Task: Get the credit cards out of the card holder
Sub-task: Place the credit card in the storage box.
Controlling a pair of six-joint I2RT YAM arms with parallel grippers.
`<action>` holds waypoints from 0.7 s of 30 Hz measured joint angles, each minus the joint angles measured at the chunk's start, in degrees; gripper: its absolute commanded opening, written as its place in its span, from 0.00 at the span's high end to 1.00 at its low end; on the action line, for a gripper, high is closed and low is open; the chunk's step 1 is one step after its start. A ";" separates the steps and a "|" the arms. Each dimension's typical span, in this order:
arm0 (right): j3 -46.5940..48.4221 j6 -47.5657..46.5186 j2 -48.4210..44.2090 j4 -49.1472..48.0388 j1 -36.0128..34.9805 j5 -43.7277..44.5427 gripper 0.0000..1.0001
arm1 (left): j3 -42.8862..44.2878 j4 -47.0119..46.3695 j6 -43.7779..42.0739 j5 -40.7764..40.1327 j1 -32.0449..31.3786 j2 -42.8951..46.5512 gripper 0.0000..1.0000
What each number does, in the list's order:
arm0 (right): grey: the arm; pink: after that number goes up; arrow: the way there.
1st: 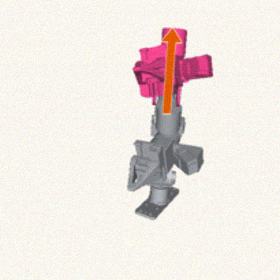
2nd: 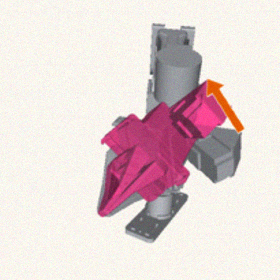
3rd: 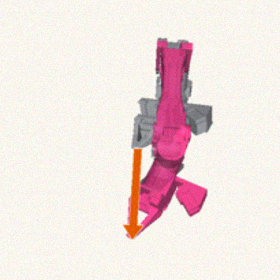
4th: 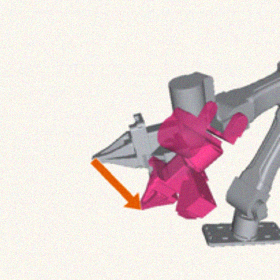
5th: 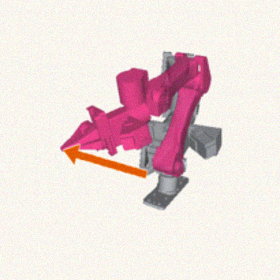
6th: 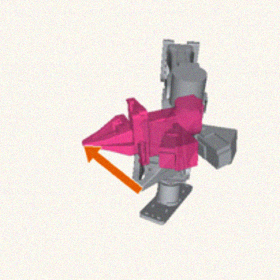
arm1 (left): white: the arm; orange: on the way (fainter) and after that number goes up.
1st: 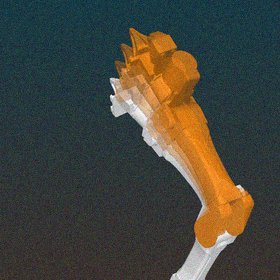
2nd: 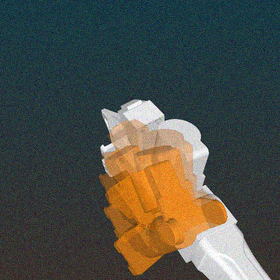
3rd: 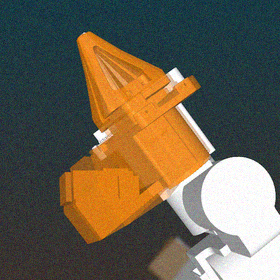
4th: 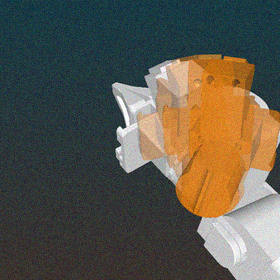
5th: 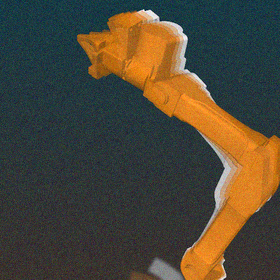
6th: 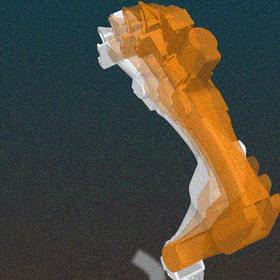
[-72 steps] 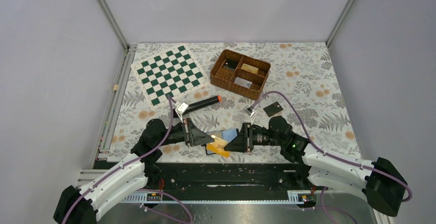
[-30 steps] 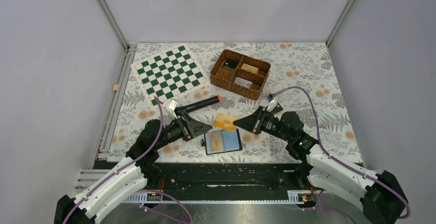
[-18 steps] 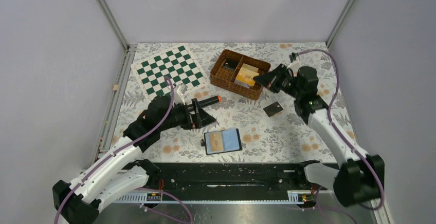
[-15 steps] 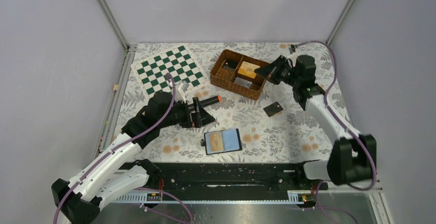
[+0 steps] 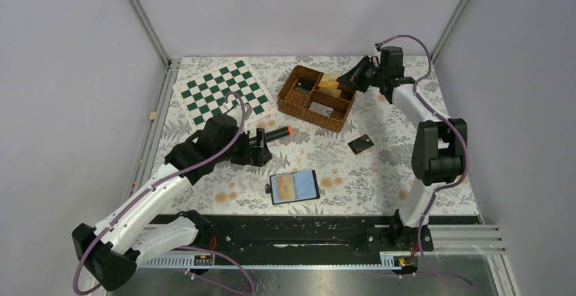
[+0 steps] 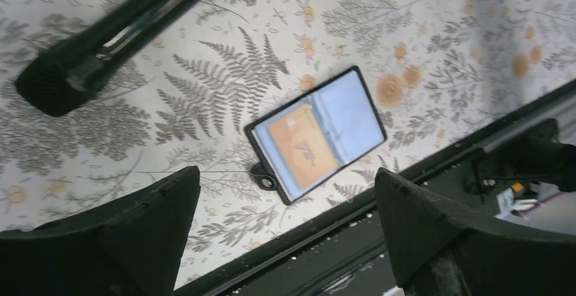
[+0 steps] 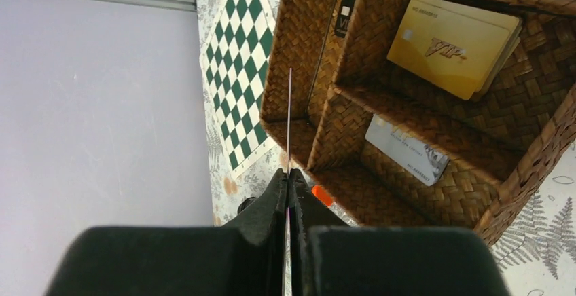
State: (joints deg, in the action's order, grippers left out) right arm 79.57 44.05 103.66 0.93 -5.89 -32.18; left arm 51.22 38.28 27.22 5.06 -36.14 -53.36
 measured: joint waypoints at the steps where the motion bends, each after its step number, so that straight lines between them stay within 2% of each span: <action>1: 0.96 -0.15 1.18 0.46 0.07 0.07 1.00 | 0.72 0.55 -0.70 -1.18 0.00 -0.83 0.01; 5: 3.65 -0.28 5.33 1.79 0.24 0.15 1.00 | 2.40 1.01 -2.64 -4.15 0.02 -2.25 0.01; 12: 7.02 -0.26 11.28 3.65 0.31 2.43 1.00 | 2.40 1.09 -3.52 -4.87 0.17 -3.52 0.01; 21: 9.51 0.81 15.10 3.26 0.42 5.33 1.00 | 2.40 1.07 -3.69 -5.86 0.50 -3.23 0.01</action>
State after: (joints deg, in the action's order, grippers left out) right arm 89.08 44.86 118.76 4.19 -5.48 -26.85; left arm 53.63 39.35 23.53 -0.80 -35.64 -56.60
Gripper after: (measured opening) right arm 0.017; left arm 0.989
